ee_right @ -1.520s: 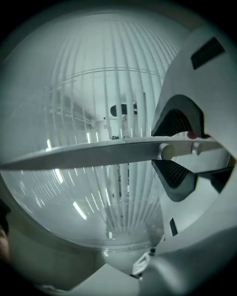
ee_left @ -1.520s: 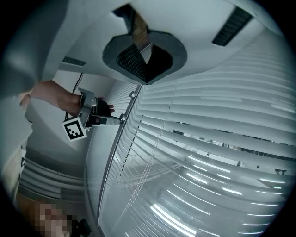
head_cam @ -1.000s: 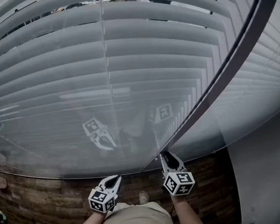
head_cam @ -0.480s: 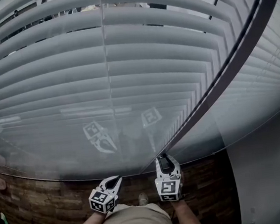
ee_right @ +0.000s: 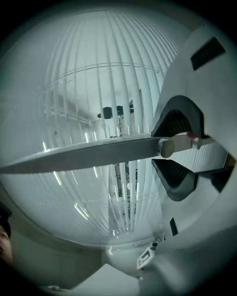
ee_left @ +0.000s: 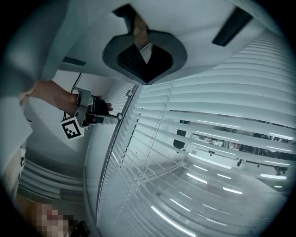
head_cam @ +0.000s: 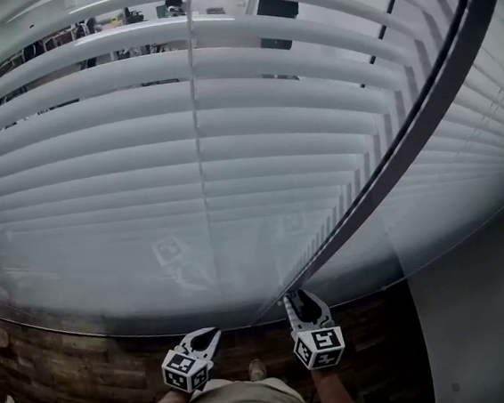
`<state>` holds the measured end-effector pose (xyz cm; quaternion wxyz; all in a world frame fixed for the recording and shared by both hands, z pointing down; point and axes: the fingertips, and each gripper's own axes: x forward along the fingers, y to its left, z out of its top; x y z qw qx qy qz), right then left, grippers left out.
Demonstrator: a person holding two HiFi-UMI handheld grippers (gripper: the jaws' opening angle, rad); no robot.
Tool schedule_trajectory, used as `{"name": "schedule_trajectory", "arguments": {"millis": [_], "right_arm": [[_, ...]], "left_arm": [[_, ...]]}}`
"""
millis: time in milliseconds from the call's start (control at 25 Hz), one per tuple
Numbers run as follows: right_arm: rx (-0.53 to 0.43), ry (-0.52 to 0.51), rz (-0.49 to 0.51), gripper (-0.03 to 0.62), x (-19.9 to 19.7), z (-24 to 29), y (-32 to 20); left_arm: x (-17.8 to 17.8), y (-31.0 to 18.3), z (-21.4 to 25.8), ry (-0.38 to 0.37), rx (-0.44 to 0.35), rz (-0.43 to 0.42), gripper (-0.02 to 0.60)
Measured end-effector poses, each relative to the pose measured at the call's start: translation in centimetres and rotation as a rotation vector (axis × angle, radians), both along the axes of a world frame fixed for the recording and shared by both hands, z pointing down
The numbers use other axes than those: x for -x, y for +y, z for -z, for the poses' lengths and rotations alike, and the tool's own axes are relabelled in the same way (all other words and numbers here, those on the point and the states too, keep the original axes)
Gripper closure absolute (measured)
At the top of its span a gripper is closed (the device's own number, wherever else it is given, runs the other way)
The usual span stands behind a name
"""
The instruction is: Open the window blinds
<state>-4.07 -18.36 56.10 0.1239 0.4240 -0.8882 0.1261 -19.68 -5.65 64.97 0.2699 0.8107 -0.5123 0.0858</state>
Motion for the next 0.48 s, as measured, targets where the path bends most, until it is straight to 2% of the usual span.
{"name": "schedule_trajectory", "arguments": {"millis": [160, 280, 360, 480], "right_arm": [[-0.169, 0.203, 0.015, 0.456, 0.7, 0.8, 0.7], [-0.227, 0.296, 0.017, 0.461, 1.0, 0.7, 0.7], [-0.188, 0.248, 0.004, 0.467, 0.7, 0.1, 0.4], [-0.082, 0.112, -0.009, 0.474, 0.4, -0.2, -0.1]], "left_arm": [[0.2, 0.2, 0.2, -0.006, 0.001, 0.005, 0.569], [0.4, 0.2, 0.1, -0.004, 0.003, 0.006, 0.569], [0.4, -0.1, 0.1, -0.003, 0.003, 0.006, 0.569], [0.5, -0.4, 0.1, -0.005, -0.001, 0.005, 0.569]]}}
